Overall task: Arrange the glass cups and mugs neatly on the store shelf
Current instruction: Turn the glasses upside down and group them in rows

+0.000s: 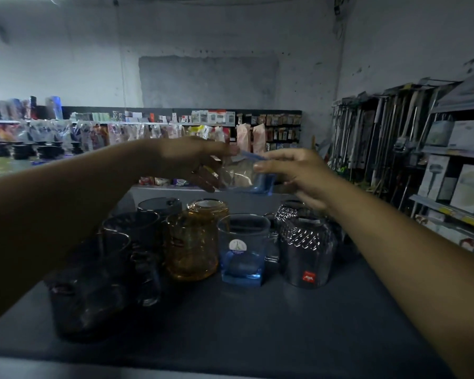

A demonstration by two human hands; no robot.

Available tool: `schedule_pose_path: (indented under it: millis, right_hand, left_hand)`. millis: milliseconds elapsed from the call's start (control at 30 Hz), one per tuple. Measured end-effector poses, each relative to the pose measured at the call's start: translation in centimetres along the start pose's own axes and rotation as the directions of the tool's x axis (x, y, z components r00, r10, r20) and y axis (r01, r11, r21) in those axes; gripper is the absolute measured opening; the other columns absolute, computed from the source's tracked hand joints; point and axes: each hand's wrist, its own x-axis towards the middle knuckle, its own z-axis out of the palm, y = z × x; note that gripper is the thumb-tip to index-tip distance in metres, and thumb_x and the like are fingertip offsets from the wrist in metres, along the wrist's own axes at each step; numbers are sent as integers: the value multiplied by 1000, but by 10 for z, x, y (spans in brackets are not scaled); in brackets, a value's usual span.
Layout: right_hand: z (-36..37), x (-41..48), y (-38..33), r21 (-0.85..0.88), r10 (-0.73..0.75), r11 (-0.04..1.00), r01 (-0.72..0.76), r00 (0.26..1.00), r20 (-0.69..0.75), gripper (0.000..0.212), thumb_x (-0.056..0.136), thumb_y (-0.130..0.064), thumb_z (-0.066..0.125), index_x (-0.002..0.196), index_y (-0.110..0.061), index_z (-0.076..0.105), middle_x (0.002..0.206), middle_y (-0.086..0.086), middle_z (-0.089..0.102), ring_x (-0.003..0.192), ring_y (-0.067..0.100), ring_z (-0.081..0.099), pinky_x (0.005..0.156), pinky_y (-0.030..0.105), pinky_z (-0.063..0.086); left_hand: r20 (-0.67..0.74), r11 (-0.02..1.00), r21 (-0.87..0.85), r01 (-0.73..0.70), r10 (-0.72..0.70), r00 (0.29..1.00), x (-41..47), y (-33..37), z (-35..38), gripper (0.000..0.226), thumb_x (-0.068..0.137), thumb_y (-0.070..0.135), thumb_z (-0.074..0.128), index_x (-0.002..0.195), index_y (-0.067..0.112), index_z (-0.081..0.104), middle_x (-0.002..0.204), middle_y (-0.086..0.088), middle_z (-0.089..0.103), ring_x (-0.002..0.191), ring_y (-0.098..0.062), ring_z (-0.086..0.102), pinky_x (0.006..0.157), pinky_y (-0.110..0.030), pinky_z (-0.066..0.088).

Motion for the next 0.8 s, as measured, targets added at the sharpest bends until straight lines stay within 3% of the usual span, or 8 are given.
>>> schedule_pose_path:
  millis: [67, 167, 233, 300, 433, 533, 700, 800]
  right_hand:
    - [-3, 3, -6, 37, -16, 999, 17, 999, -32, 71, 55, -27, 90, 118, -4, 66, 116, 14, 72, 107, 29, 71, 82, 41, 61]
    - [-2, 7, -13, -65, -62, 996, 59, 997, -43, 75, 53, -30, 89, 119, -3, 66, 116, 14, 72, 104, 29, 72, 78, 37, 62]
    - [1, 7, -17, -147, -86, 986, 79, 995, -41, 77, 48, -35, 91, 115, -5, 70, 115, 12, 72, 107, 30, 71, 86, 42, 61]
    - [6, 7, -22, -229, -78, 971, 71, 997, -23, 74, 46, -39, 92, 111, -8, 73, 115, 8, 72, 109, 27, 69, 91, 45, 59]
    - [24, 4, -35, -337, -67, 941, 36, 995, -79, 38, 67, -37, 90, 93, -12, 76, 103, 3, 74, 100, 21, 67, 82, 36, 55]
    - [34, 6, -39, -346, -85, 938, 18, 980, -181, 46, 68, -44, 89, 91, -6, 73, 97, 7, 74, 91, 23, 69, 78, 36, 56]
    - [36, 9, -31, -310, -57, 951, -13, 975, -216, 48, 77, -51, 82, 93, -8, 70, 94, 6, 72, 81, 18, 68, 65, 28, 53]
    - [25, 8, -23, -203, 3, 979, -23, 995, -98, 55, 78, -58, 77, 109, -12, 74, 110, 8, 74, 104, 28, 69, 99, 51, 53]
  left_hand:
    - [-11, 999, -37, 11, -11, 1000, -1, -8, -3, 45, 98, 40, 59, 124, 4, 65, 115, -15, 73, 87, -22, 75, 63, -27, 61]
    - [118, 998, 53, -39, 33, 992, -6, -15, -11, 51, 90, 52, 61, 121, 13, 67, 113, -4, 76, 102, -21, 75, 86, -35, 61]
    - [157, 991, 119, -53, 34, 987, -8, -17, -17, 53, 84, 53, 63, 122, 17, 66, 117, -1, 74, 108, -21, 73, 97, -40, 57]
    - [168, 979, 175, -101, 71, 983, -10, -16, -16, 53, 85, 48, 66, 130, 21, 61, 122, -1, 70, 111, -20, 70, 98, -40, 57]
    - [138, 903, 354, -243, 207, 969, -10, -11, -6, 67, 79, 49, 80, 136, 25, 54, 124, 7, 63, 111, -16, 63, 94, -39, 56]
    - [110, 845, 454, -281, 260, 959, -6, -5, 3, 94, 64, 60, 85, 141, 22, 48, 131, 7, 59, 108, -11, 61, 93, -35, 54]
    - [59, 752, 571, -330, 364, 930, -4, 0, 4, 66, 72, 49, 85, 127, 20, 62, 117, 4, 66, 94, -7, 61, 81, -30, 53]
    - [37, 835, 458, -304, 324, 945, -2, 0, -3, 43, 75, 40, 84, 111, 18, 71, 109, 2, 71, 94, -14, 67, 81, -33, 56]
